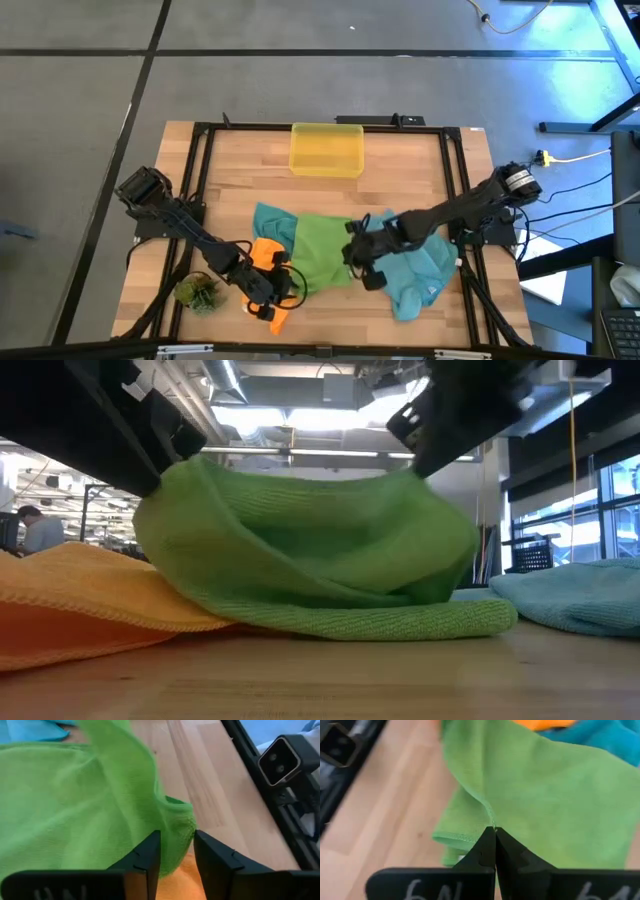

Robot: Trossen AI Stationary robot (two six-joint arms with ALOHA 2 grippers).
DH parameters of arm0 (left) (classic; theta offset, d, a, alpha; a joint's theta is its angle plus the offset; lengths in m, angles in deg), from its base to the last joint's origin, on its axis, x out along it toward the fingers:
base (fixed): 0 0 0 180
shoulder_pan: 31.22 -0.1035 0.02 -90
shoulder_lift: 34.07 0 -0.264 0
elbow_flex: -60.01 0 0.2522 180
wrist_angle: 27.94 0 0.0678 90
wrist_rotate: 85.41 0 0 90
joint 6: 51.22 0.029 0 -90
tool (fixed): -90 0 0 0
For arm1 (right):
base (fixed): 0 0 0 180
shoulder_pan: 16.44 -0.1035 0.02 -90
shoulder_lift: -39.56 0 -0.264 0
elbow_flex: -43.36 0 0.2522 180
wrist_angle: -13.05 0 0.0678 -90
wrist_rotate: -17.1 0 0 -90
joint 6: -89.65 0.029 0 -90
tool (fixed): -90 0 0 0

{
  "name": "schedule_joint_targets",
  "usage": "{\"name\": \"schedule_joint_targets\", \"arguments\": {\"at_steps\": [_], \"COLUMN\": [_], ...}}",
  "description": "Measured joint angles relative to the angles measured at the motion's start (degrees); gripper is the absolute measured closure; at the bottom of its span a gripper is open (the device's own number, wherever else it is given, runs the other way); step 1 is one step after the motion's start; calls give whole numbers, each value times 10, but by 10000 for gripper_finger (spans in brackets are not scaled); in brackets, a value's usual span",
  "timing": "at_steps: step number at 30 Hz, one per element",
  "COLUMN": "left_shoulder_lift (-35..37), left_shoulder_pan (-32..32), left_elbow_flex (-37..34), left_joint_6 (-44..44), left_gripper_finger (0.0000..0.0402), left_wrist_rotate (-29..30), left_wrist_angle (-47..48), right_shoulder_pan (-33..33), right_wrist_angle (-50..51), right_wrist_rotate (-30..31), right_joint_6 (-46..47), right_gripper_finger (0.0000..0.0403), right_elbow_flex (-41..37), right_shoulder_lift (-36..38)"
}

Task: Fold microfiber towels
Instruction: Fold the green microfiber cloth

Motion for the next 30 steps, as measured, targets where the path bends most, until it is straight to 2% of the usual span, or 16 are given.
{"name": "schedule_joint_targets", "arguments": {"at_steps": [4,12,21,23,26,30], "left_shoulder_lift": [0,2,1,1,1,1], "left_shoulder_pan": [6,5,-82,-104,-129,-153], "left_elbow_flex": [0,0,0,0,0,0], "left_joint_6": [1,75,64,64,66,40], "left_gripper_finger": [284,271,202,188,176,172], "left_wrist_rotate": [3,47,50,36,0,-4], "left_wrist_angle": [-24,-130,-168,-194,-218,-219], "right_shoulder_pan": [20,22,22,22,24,32], "right_wrist_angle": [2,-2,-23,-29,-36,-52], "right_wrist_rotate": [-7,-8,-8,-8,-8,2], "right_joint_6": [-2,-13,-14,-16,-29,-39], "right_gripper_finger": [403,403,403,403,403,403], "right_elbow_flex": [-1,-1,-2,-2,-2,-2], "right_shoulder_lift": [0,0,0,0,0,0]}}
